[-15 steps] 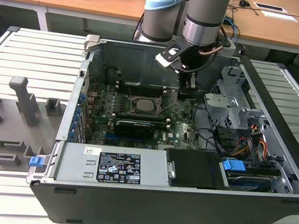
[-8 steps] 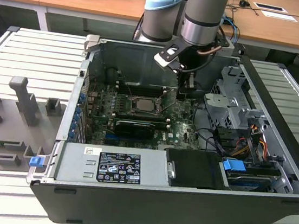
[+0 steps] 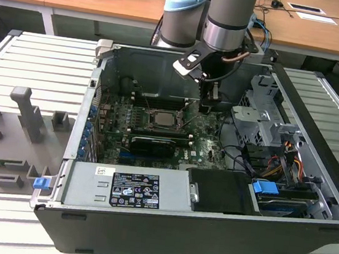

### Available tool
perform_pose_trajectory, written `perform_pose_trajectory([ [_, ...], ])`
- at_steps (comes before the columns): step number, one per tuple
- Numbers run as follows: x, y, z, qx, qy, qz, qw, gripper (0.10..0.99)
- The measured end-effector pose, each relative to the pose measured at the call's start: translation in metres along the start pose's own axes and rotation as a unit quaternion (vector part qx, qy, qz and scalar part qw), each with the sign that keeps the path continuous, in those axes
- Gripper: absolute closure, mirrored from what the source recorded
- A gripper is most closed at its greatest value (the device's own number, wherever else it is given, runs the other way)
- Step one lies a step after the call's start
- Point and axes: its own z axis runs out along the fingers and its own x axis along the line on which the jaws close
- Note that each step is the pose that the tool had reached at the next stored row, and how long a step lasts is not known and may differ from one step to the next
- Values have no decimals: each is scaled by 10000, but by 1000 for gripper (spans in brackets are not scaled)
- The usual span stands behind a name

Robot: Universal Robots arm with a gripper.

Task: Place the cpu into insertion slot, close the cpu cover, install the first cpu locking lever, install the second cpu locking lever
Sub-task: 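Close the cpu cover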

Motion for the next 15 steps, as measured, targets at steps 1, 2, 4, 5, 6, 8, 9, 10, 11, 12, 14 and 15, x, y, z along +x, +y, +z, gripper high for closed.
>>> perform_pose_trajectory([
  [1, 0, -2, 0, 0, 0, 0, 10000, 980],
  [2, 0, -3, 0, 0, 0, 0, 10000, 980],
  [4, 0, -5, 0, 0, 0, -1, 10000, 980],
  [5, 0, -8, 0, 0, 0, 0, 10000, 980],
  [6, 1, -10, 0, 0, 0, 0, 10000, 980],
  [8, 1, -12, 0, 0, 0, 0, 10000, 980],
  [9, 1, -14, 0, 0, 0, 0, 10000, 980],
  [10, 1, -15, -1, 0, 0, 0, 10000, 980],
  [11, 1, -16, -1, 0, 0, 0, 10000, 980],
  [12, 1, -19, -1, 0, 1, 0, 10000, 980],
  [14, 1, -24, -1, 0, 0, 0, 10000, 980],
  [15, 1, -27, -1, 0, 0, 0, 10000, 980],
])
